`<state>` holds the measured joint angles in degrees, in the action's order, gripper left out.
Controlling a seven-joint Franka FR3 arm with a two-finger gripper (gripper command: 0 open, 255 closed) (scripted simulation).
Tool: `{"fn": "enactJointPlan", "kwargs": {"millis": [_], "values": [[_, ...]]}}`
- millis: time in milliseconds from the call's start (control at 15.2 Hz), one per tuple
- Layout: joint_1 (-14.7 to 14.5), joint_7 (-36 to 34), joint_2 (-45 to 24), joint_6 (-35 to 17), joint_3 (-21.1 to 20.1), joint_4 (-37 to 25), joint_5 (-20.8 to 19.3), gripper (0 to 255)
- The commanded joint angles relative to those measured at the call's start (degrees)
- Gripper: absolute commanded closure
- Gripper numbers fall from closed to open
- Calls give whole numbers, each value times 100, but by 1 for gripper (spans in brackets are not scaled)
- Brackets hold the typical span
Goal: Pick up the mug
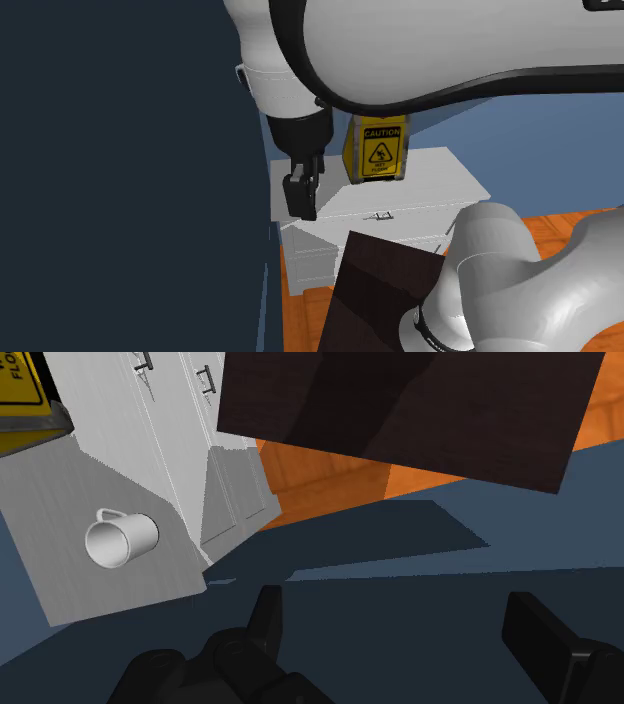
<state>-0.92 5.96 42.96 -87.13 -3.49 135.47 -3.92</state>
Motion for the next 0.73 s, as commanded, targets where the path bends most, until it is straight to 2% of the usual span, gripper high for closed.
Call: {"fn": "enactJointPlan", "kwargs": {"millis": [0, 660], "values": [[0, 0, 0, 0, 0, 0, 0, 0], [459, 485, -754, -1827, 799, 879, -538, 0]]}}
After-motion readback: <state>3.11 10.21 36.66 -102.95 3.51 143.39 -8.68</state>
